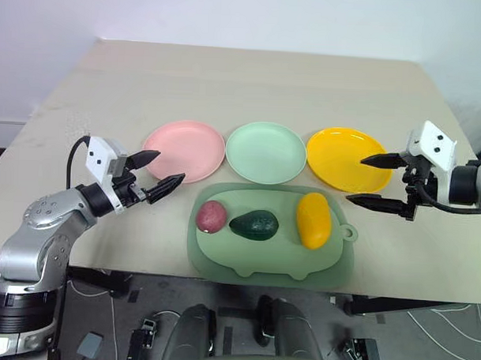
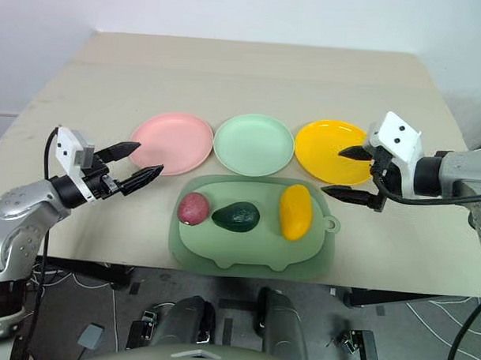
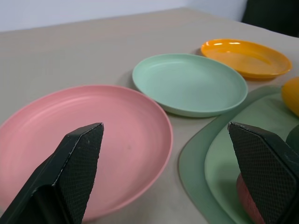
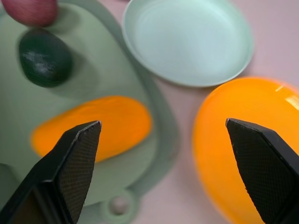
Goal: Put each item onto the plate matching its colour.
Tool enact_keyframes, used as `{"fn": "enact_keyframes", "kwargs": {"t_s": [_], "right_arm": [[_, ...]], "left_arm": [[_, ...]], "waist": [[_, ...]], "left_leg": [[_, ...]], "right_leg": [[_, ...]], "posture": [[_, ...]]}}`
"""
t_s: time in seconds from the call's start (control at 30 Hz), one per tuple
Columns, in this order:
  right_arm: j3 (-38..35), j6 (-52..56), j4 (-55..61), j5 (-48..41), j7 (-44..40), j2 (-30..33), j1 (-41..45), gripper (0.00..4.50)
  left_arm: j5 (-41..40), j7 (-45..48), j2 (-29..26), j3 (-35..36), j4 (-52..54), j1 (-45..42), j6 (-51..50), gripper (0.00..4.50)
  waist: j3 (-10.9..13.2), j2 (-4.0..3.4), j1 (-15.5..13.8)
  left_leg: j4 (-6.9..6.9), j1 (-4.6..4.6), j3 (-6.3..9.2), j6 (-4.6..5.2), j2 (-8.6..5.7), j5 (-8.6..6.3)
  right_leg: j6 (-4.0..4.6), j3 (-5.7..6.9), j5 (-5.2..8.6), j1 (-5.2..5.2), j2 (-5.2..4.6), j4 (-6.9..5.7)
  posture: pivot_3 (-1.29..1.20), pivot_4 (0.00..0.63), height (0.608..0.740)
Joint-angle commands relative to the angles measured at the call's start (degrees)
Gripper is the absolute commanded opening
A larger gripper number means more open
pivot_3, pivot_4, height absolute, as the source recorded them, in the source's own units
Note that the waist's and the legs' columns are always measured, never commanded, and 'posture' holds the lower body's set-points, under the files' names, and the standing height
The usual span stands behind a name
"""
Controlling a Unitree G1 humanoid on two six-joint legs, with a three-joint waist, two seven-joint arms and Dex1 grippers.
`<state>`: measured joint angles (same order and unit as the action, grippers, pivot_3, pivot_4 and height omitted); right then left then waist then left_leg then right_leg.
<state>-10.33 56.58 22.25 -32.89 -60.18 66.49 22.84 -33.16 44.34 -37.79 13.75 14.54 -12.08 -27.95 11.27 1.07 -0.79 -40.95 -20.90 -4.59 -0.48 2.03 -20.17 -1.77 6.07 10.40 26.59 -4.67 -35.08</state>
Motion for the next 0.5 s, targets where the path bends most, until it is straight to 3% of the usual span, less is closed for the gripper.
{"fn": "enact_keyframes", "kwargs": {"t_s": [0.03,0.1,0.17,0.5], "right_arm": [[0.90,19.23,4.90,-6.02,5.65,1.12,7.31,4.50],[1.71,30.68,4.26,-9.66,8.91,-2.44,13.02,4.50],[2.97,35.44,1.80,-15.13,13.22,-4.04,16.41,4.50],[9.01,35.92,-3.04,-40.13,45.40,-4.97,15.33,4.50]], "left_arm": [[0.54,1.41,-0.79,-0.41,-0.37,-1.57,1.37,4.45],[0.75,1.84,-0.79,-0.64,-0.73,-1.68,1.55,4.45],[0.82,1.92,-0.67,-0.79,-0.81,-1.78,1.62,4.45],[0.55,0.75,0.22,-0.64,1.21,-0.91,1.13,4.45]], "waist": [[0.00,0.00,0.26],[-0.01,0.01,0.34],[0.00,0.01,0.20],[-0.01,0.03,0.04]], "left_leg": [[-0.02,-0.08,-0.01,0.00,0.01,0.00],[-0.02,-0.17,0.01,0.00,0.02,0.00],[-0.03,-0.26,0.01,-0.01,0.03,0.00],[-0.09,-0.49,0.04,0.11,-0.09,-0.05]], "right_leg": [[0.01,0.00,-0.01,0.09,0.01,0.00],[0.02,0.00,-0.02,0.16,0.02,-0.01],[0.03,0.01,-0.03,0.24,0.04,-0.01],[-0.02,0.11,-0.05,0.31,-0.09,0.08]], "posture": [[0.00,0.150,0.740],[0.00,0.150,0.740],[0.00,0.150,0.740],[0.00,0.150,0.740]]}}
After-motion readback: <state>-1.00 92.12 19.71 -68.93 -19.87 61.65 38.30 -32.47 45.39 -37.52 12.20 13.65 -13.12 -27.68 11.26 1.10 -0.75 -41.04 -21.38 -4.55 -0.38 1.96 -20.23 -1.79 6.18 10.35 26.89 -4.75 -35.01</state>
